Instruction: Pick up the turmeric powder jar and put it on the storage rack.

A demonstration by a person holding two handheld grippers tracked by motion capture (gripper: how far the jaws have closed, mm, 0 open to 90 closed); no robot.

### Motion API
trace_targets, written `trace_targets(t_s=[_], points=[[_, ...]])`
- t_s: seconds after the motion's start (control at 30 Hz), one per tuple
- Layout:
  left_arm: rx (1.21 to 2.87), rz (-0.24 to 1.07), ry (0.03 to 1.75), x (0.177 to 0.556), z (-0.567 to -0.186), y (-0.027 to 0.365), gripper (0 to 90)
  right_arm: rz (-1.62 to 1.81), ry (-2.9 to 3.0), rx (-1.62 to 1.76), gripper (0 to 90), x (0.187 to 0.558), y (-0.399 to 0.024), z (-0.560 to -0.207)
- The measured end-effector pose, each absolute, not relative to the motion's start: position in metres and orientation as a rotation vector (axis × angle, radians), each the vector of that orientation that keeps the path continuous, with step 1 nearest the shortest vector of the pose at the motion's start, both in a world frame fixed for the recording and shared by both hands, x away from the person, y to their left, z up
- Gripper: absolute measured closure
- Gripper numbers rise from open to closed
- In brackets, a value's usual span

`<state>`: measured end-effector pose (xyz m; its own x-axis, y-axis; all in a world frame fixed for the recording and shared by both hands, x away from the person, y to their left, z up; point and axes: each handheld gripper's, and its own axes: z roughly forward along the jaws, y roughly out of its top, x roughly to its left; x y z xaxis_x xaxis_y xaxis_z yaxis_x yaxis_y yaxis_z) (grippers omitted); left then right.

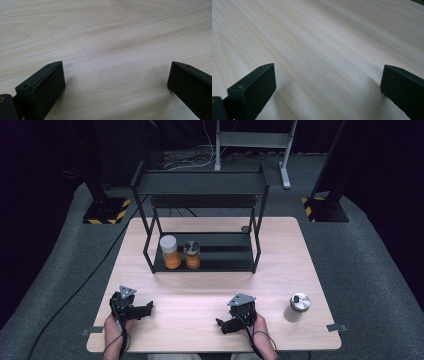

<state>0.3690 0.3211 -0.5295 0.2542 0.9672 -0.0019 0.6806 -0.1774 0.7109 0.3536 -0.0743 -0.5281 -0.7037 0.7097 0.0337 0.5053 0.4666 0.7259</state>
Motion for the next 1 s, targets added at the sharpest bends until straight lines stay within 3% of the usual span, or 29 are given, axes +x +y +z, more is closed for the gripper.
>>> trace_targets(t_s=[0.33, 1.0], points=[[1.933, 0.62, 1.494, 0.369, -0.53, 0.321, 0.7, 1.089, 2.39, 1.075, 0.0, 0.335, -0.092, -0.528], [1.933, 0.62, 1.494, 0.369, -0.53, 0.321, 0.7, 1.072, 2.391, 1.106, 0.0, 0.338, -0.093, -0.528]])
